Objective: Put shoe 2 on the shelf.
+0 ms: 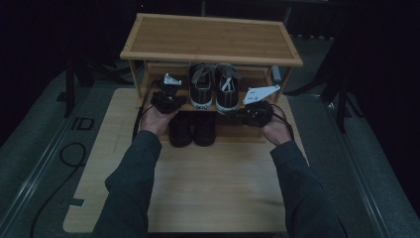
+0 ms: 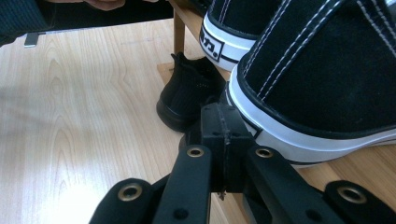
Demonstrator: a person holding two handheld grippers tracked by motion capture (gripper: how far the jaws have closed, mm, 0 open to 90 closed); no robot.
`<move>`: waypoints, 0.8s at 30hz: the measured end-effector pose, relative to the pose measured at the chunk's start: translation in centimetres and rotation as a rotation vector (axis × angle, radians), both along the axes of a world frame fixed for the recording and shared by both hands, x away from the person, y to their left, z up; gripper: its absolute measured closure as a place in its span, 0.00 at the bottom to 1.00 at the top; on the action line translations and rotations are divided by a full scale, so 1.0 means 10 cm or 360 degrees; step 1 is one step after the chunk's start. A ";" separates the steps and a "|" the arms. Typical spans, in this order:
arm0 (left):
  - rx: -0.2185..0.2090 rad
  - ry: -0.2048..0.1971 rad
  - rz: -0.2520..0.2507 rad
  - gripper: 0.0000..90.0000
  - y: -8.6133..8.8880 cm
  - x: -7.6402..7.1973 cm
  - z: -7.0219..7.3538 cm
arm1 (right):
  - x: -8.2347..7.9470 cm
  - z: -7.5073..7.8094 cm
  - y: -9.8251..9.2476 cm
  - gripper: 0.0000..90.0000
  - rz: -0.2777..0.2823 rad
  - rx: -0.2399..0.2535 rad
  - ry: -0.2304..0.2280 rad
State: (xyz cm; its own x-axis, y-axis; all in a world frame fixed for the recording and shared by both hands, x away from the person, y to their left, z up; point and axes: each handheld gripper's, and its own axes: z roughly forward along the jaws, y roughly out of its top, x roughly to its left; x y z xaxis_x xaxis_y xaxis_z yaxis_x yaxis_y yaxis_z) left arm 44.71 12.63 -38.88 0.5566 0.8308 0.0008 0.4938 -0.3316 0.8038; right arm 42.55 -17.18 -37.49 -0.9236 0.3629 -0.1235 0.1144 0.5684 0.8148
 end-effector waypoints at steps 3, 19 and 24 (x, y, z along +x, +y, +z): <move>0.0001 0.0000 0.0001 1.00 0.00 0.00 0.00 | 0.02 -0.01 0.05 1.00 -0.0006 -0.0008 0.0003; -0.0003 -0.0001 0.0012 1.00 -0.01 -0.01 0.00 | 0.12 -0.04 0.17 1.00 -0.0049 -0.0068 -0.0009; -0.0002 -0.0004 0.0013 1.00 -0.01 -0.01 0.00 | 0.13 -0.04 0.19 1.00 -0.0049 -0.0076 -0.0017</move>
